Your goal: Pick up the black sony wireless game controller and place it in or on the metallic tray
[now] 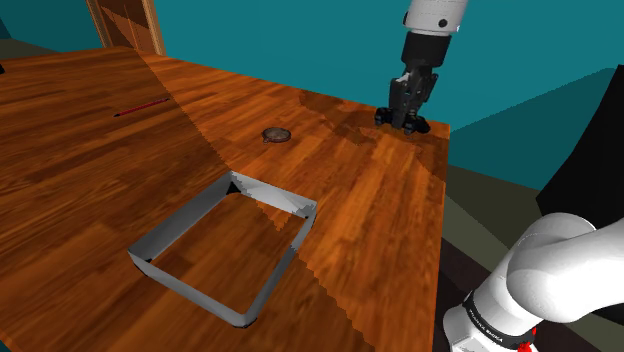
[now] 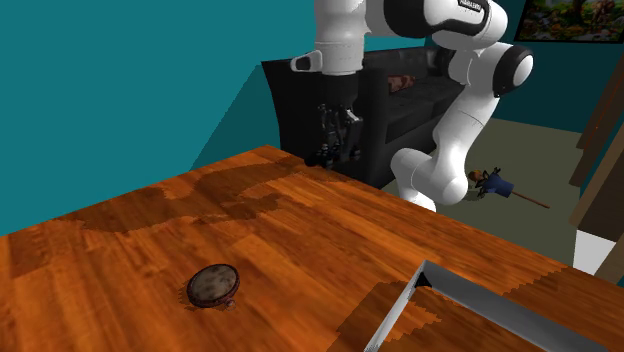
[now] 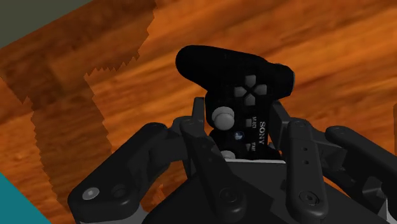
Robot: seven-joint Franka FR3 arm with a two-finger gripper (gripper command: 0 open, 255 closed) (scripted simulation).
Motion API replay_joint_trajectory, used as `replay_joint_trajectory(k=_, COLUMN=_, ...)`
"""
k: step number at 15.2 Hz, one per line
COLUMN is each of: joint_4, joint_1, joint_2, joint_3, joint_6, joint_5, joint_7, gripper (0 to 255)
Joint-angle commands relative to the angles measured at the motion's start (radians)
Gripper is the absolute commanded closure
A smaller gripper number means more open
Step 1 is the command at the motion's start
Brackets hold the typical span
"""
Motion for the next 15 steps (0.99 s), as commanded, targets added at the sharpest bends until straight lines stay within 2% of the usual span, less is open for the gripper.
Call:
replay_joint_trajectory(k=1, joint_4=0.03, joint_1=0.0, joint_2=0.009, joint_3=0.001, joint_6=-0.022, joint_5=0.0, joint_7=0.003, gripper=255)
replay_joint_trajectory(k=9, joint_4=0.105, joint_1=0.046, joint_2=0.085, joint_3=0.164, joint_6=-0.004, joint_5=0.078, joint_7=0.204, gripper=255)
replay_joint_trajectory(k=15, joint_4=0.208, joint_1=0.074, joint_2=0.189, joint_3=0.29, joint_6=0.013, joint_5=0.106, joint_7=0.361, gripper=255)
